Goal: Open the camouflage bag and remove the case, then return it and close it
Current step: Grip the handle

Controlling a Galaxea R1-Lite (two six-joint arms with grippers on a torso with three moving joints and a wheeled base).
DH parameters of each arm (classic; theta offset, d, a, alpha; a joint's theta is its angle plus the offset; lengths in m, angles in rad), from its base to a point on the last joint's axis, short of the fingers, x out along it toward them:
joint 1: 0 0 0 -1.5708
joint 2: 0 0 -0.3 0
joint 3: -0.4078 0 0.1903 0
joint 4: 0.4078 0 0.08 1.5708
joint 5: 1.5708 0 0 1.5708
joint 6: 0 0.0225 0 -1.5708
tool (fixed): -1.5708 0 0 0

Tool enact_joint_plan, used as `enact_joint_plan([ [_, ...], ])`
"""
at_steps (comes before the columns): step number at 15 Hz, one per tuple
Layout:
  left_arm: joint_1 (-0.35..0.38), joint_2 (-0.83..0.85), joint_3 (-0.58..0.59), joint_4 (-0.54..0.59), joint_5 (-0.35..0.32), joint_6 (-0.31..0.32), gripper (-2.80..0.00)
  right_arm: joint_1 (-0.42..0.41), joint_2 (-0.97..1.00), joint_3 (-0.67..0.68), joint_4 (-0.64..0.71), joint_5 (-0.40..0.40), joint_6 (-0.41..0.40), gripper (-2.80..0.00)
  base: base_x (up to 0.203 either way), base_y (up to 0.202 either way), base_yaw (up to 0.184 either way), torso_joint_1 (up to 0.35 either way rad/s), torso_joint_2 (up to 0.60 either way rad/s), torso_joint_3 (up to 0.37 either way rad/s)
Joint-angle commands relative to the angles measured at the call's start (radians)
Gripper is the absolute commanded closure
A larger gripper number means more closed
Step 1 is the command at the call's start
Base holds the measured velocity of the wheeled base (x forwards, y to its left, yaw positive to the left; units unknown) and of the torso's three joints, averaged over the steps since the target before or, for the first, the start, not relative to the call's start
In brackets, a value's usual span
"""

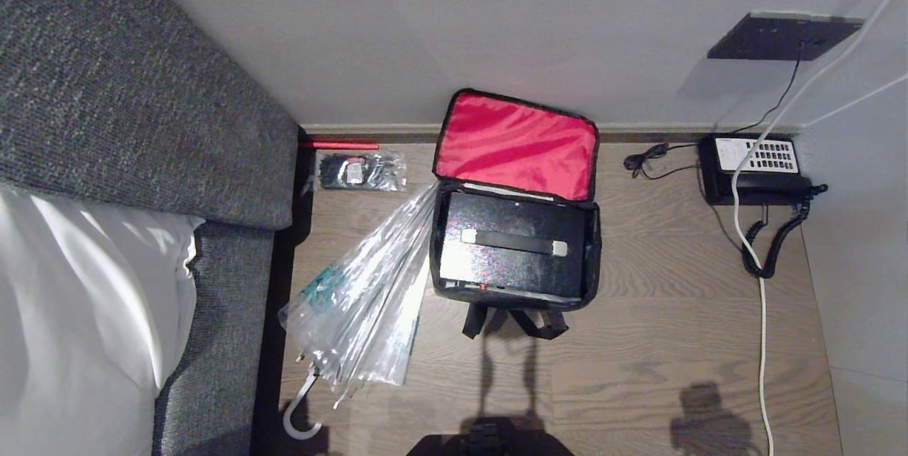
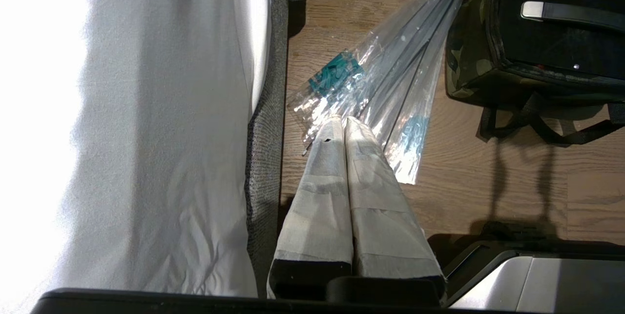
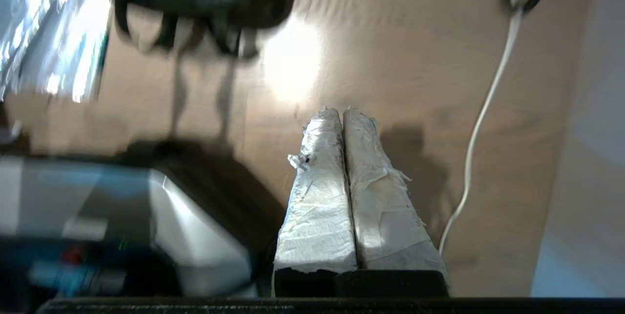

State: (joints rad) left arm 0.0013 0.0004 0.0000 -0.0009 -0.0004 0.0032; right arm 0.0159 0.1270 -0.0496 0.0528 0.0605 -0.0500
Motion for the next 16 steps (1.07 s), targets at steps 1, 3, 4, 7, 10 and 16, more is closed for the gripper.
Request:
enact_joint_plan([
  [1,0.000,0.000,0.000,-0.001,0.000,0.000,0.00,-0.003,-0.127,0.005,-0.013,-0.007,0.003,0.00,0.000,0.000,0.000,0.000,0.00,0.000],
  [3,0.001,0.000,0.000,0.000,0.000,0.000,0.00,-0.004,-0.146,0.020,-0.042,-0.038,0.057,0.00,0.000,0.000,0.000,0.000,0.00,0.000],
  [4,0.000,0.000,0.000,0.001,0.000,0.000,0.00,-0.004,-0.145,0.023,-0.051,-0.042,0.048,0.00,0.000,0.000,0.000,0.000,0.00,0.000],
  [7,0.000,0.000,0.000,0.000,0.000,0.000,0.00,-0.004,-0.145,0.024,-0.038,-0.066,0.113,0.00,0.000,0.000,0.000,0.000,0.00,0.000],
  [10,0.000,0.000,0.000,-0.001,0.000,0.000,0.00,-0.004,-0.145,0.013,0.007,-0.084,0.144,0.00,0.000,0.000,0.000,0.000,0.00,0.000],
  [16,0.000,0.000,0.000,-0.001,0.000,0.000,0.00,-0.004,-0.145,0.045,-0.041,-0.068,0.060,0.00,0.000,0.000,0.000,0.000,0.00,0.000],
])
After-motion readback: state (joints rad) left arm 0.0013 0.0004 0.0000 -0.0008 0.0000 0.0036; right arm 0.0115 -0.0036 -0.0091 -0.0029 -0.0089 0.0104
